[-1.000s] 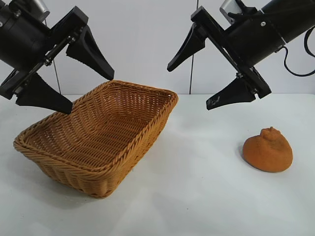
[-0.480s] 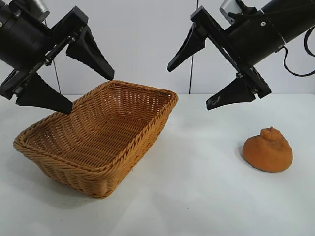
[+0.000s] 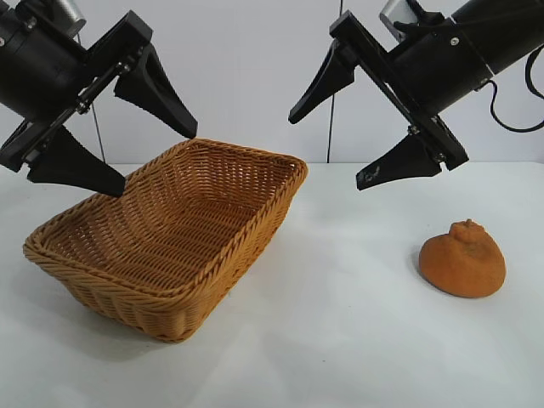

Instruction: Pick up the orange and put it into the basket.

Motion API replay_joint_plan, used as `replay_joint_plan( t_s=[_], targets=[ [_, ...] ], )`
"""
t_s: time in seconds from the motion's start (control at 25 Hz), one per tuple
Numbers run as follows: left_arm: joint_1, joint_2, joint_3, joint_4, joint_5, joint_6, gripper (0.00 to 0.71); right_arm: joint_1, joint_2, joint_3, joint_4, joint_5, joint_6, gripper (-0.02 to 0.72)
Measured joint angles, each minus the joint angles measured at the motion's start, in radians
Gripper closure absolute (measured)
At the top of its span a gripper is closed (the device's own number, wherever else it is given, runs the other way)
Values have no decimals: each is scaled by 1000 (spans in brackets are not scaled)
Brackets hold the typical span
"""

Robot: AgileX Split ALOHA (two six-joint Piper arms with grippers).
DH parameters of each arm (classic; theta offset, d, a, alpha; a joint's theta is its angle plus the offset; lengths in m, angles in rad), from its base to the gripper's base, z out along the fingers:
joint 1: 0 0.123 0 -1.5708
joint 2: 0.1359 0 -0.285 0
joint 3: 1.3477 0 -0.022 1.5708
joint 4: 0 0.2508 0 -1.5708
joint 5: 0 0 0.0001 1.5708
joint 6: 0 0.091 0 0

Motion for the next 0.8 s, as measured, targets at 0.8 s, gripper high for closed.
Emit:
replay_joint_plan(
  t_s=[0.8],
  targets=[
    [-99, -180, 102, 412, 19, -954, 65, 0, 0, 0, 0, -17, 0, 52]
  ],
)
